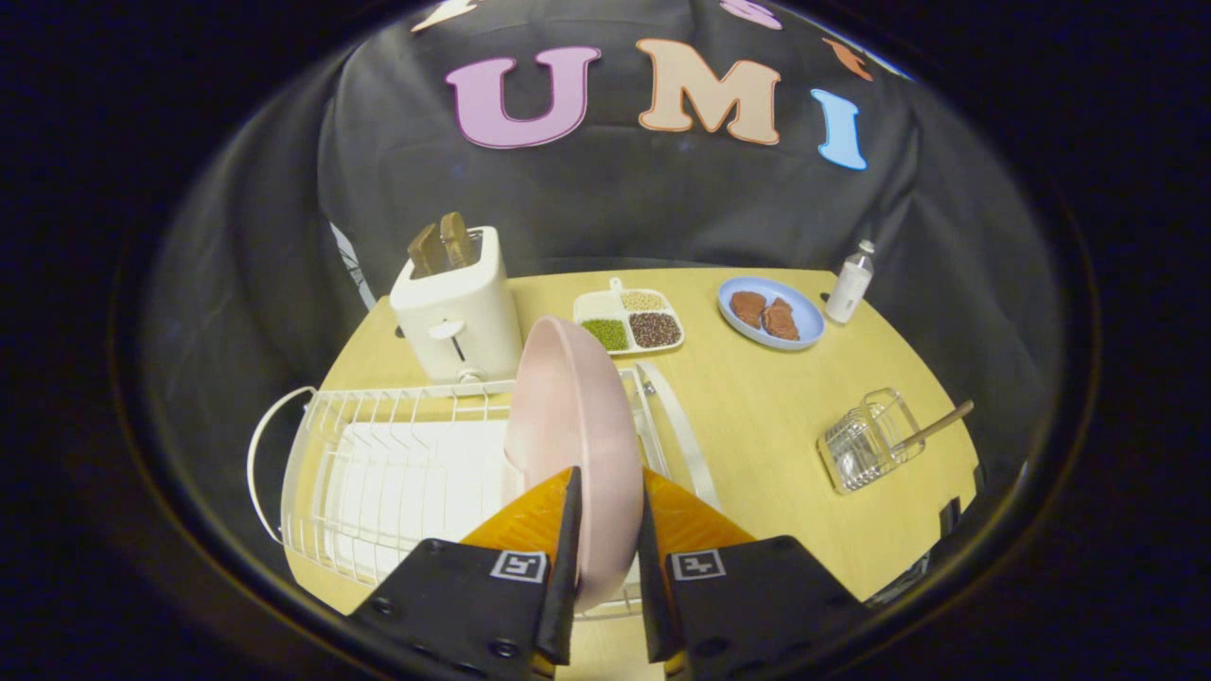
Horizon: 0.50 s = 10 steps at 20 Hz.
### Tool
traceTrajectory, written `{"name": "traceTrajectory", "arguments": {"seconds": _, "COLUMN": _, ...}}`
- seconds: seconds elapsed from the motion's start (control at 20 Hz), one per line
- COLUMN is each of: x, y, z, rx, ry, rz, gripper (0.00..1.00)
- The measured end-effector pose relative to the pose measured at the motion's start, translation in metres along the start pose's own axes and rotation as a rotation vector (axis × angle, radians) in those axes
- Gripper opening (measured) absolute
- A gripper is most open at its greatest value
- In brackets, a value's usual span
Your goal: Take the plate from the dish rack, then take the spoon from the basket and place it into the plate.
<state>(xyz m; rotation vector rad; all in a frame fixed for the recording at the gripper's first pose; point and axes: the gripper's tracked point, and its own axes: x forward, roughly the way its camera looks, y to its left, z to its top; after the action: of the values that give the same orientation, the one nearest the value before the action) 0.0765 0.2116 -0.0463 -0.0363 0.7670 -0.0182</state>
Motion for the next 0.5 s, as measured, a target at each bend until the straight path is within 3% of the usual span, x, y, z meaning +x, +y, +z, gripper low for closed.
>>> {"name": "traceTrajectory", "arguments": {"seconds": 0.5, "x": -0.0041, "y": 0.0029, "z": -0.0007, "rx": 0.032, "ry": 0.024, "rz": 0.024, "gripper": 0.27}}
